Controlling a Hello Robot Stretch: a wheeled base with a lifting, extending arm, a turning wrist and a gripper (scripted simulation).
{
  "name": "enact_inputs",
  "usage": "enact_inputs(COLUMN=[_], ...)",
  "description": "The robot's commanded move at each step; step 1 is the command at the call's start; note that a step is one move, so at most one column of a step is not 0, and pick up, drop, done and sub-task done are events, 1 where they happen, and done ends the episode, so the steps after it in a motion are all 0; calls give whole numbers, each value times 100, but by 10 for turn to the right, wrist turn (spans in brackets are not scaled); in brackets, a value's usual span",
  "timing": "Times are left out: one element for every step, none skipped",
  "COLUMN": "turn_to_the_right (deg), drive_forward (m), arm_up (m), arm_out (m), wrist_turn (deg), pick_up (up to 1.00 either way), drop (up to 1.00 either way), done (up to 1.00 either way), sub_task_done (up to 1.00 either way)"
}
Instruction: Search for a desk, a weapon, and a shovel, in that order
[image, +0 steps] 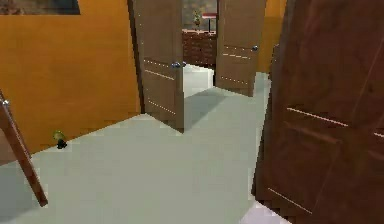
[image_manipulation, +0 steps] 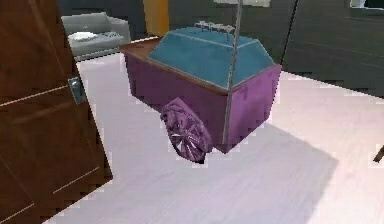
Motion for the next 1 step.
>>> enact_inputs(turn_to_the_right=[-390], drive_forward=[0], arm_up=[0], arm_out=[0], wrist_turn=[0], pick_up=[0], drop=[0], done=[0], sub_task_done=[0])
